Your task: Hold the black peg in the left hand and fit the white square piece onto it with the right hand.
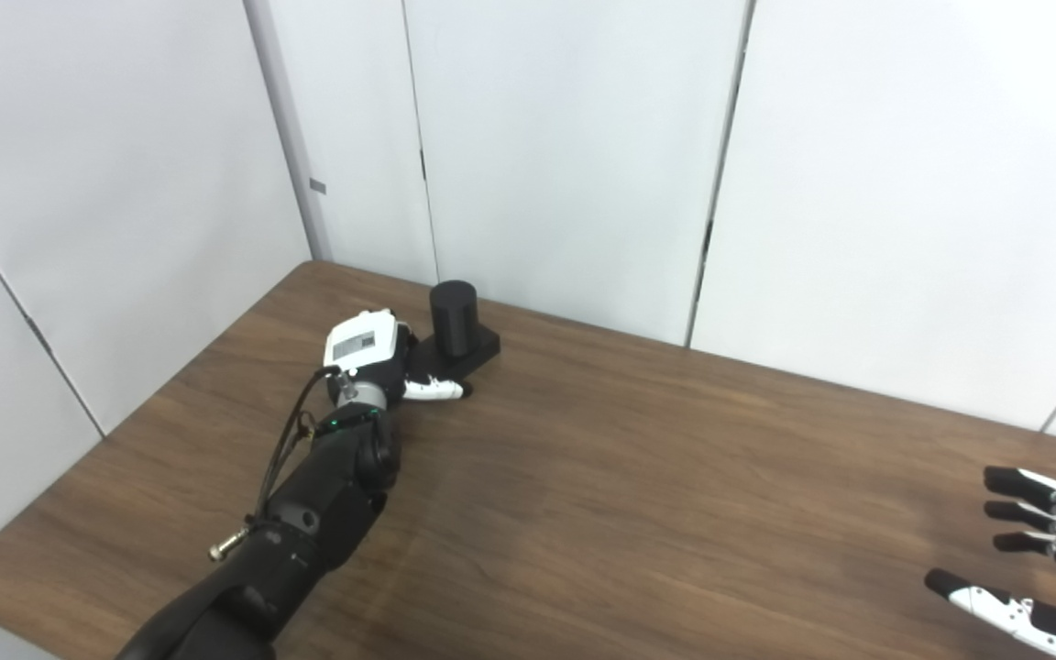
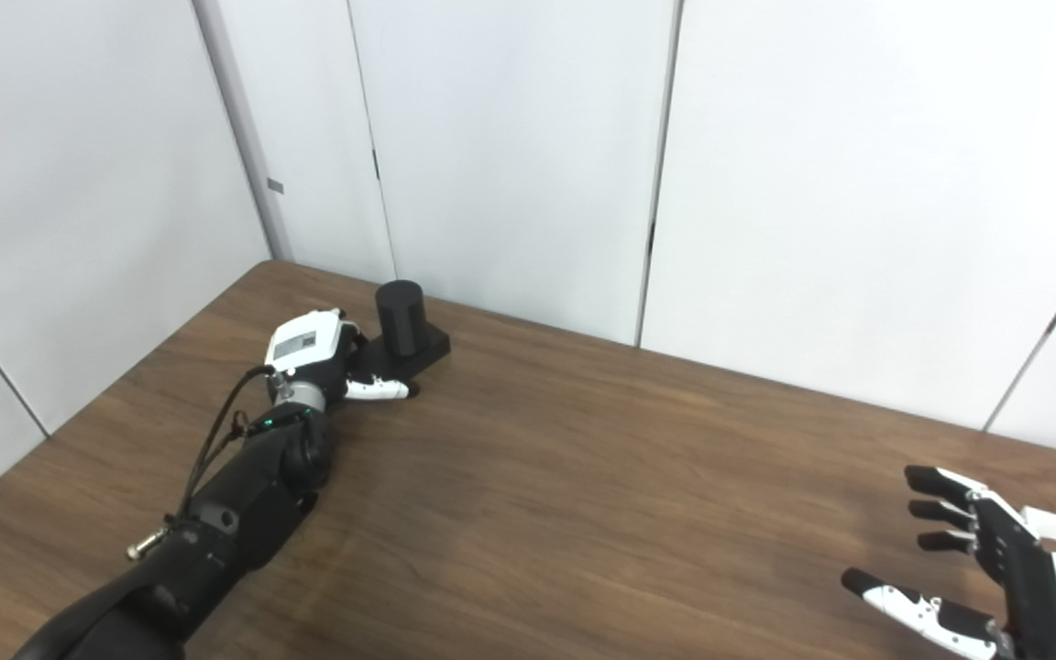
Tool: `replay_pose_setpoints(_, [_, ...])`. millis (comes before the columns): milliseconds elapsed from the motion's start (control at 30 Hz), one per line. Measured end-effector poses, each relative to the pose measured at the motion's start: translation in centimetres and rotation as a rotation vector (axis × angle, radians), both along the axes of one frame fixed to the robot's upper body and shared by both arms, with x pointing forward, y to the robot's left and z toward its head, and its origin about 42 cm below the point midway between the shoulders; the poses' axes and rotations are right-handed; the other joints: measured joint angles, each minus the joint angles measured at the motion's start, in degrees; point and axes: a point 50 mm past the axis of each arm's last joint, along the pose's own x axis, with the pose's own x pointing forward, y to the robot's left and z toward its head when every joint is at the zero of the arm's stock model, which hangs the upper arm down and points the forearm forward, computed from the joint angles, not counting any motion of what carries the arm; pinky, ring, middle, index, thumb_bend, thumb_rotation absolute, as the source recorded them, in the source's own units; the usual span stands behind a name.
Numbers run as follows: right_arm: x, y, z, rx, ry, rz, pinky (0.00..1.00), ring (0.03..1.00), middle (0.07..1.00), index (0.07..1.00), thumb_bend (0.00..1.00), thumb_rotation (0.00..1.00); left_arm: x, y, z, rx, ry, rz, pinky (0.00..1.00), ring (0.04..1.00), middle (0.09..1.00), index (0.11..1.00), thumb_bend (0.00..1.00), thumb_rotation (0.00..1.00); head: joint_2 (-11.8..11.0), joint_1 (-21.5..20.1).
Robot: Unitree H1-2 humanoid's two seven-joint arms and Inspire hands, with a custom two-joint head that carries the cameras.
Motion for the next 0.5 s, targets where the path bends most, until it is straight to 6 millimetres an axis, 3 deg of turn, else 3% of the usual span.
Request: replay_pose_setpoints(500, [-0.21,-0.18,0.08,-0.001,-0.001,-0.007,0.61,0.711,0.759,0.722,0.60,0.00,0.17,0.37,0.54,-0.012,0.018,-0.066,0.81,0.925,0.882,0.558,0.76,0.16,0.3,0.0])
